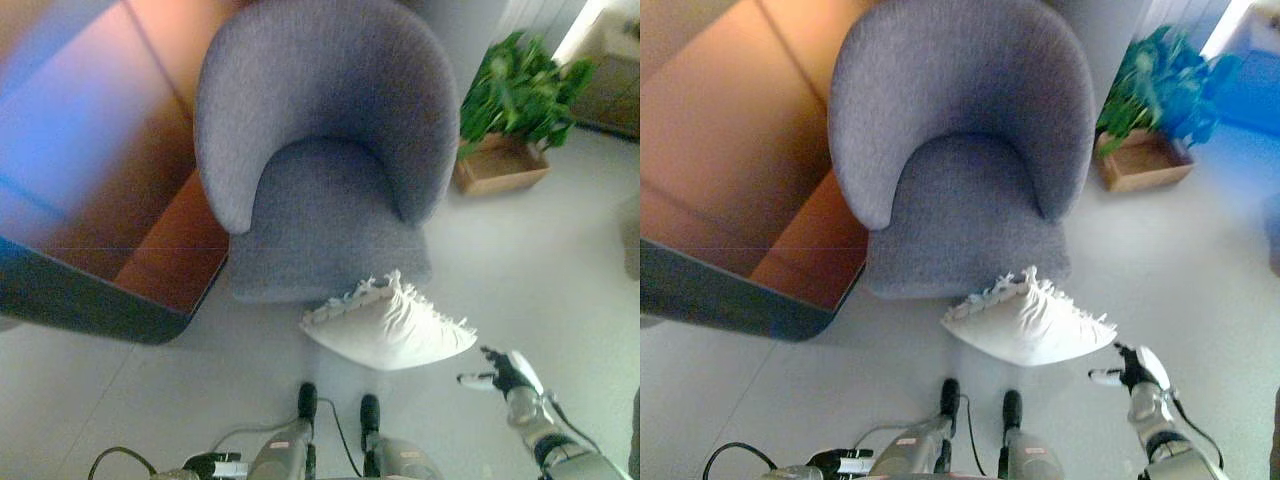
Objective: Pick up the pillow and put it on the sofa.
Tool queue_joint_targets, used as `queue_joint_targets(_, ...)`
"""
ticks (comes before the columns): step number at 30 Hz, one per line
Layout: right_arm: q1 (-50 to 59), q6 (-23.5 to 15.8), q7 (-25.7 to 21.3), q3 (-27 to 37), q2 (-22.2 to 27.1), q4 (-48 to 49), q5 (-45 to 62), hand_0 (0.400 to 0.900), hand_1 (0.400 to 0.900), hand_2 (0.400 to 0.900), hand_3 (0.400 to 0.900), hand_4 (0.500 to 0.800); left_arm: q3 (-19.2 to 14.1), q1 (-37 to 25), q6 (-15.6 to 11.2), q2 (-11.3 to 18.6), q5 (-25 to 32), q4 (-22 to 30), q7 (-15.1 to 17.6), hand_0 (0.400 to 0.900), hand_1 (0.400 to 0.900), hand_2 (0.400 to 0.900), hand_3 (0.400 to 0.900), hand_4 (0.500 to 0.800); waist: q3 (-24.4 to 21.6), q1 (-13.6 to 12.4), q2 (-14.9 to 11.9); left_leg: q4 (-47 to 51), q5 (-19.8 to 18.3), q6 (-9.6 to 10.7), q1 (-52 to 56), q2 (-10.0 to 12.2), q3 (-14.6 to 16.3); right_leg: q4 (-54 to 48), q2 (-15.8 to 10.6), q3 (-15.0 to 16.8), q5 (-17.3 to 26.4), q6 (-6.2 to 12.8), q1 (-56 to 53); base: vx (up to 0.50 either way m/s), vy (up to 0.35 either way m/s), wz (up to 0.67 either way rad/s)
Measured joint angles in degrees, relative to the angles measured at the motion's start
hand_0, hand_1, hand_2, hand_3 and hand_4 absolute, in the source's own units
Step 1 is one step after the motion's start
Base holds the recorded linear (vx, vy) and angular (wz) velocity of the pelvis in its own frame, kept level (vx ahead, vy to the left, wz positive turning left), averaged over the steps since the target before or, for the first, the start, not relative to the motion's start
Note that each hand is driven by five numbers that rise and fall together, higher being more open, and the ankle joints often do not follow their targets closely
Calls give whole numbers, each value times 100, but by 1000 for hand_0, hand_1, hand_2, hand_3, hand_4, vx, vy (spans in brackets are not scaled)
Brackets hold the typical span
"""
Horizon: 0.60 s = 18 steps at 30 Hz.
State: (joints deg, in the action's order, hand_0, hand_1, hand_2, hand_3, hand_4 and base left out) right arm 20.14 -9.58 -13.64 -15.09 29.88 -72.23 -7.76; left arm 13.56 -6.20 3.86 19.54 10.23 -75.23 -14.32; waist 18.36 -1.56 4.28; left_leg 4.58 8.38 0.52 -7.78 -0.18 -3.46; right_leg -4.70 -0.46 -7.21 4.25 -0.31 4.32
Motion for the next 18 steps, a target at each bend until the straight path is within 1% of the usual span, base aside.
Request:
queue_joint_targets(1, 156, 4, -2, -53, 57, 37, -10, 900, 900, 900, 900, 800, 3, -35, -2, 14, 74, 32, 0, 900, 900, 900, 900, 800, 88, -37, 31, -1, 19, 3, -54, 2, -12, -3, 3, -23, 20, -15, 46, -126, 6, 12)
queue_joint_targets(2, 336, 6, -15, -159, 121, 57, -37, 900, 900, 900, 900, 800, 95, -70, -10, 55, 154, 93, -5, 900, 900, 900, 900, 800, 177, -24, 65, -1, 48, 13, -135, -2, -77, -3, 4, -88, 20, -9, 106, -99, 8, 10)
queue_joint_targets(6, 1042, -5, 20, -288, 301, 97, -89, 900, 900, 900, 900, 800, 126, -263, -35, 119, 282, 124, -66, 900, 900, 900, 900, 800, 477, -102, 173, -2, 135, 21, -463, -14, -213, 29, 1, -206, 51, -33, 400, -82, 20, 7)
queue_joint_targets(8, 1217, -7, 26, -328, 416, 106, -87, 900, 900, 900, 900, 800, 150, -337, -39, 119, 371, 144, -99, 900, 900, 900, 900, 800, 574, -188, 225, -2, 148, 15, -536, -23, -217, 44, -7, -216, 68, -41, 478, -77, 41, 4)
queue_joint_targets(11, 1554, -2, 80, -501, 576, 125, -80, 900, 900, 900, 900, 800, 282, -459, -99, 135, 443, 158, -116, 900, 900, 900, 900, 800, 684, -256, 276, -3, 175, -3, -723, -34, -237, 112, -22, -233, 70, -35, 685, -58, 74, 3)
queue_joint_targets(12, 1629, 0, 91, -510, 601, 158, -77, 900, 900, 900, 900, 800, 314, -493, -120, 136, 472, 174, -116, 900, 900, 900, 900, 800, 727, -318, 287, -3, 177, -6, -749, -41, -229, 126, -28, -233, 69, -34, 721, -76, 119, 4)
queue_joint_targets(14, 1824, 14, 165, -631, 752, 339, -66, 900, 900, 900, 900, 800, 355, -551, -172, 127, 627, 279, -130, 900, 900, 900, 900, 800, 822, -335, 344, -3, 208, -19, -866, -50, -237, 181, -42, -234, 64, -25, 868, -62, 98, 3)
queue_joint_targets(17, 2127, 22, 181, -667, 781, 380, -18, 900, 900, 900, 900, 800, 418, -621, -226, 118, 651, 312, -122, 900, 900, 900, 900, 800, 891, -347, 427, -4, 255, -19, -1009, -55, -241, 307, -56, -236, 46, -3, 1063, -58, 92, 2)
queue_joint_targets(18, 2244, 30, 189, -676, 783, 429, 12, 900, 900, 900, 900, 800, 486, -638, -265, 112, 692, 319, -116, 900, 900, 900, 900, 800, 919, -349, 476, -4, 278, -22, -1067, -60, -233, 385, -65, -235, 29, 10, 1162, -65, 81, 1)
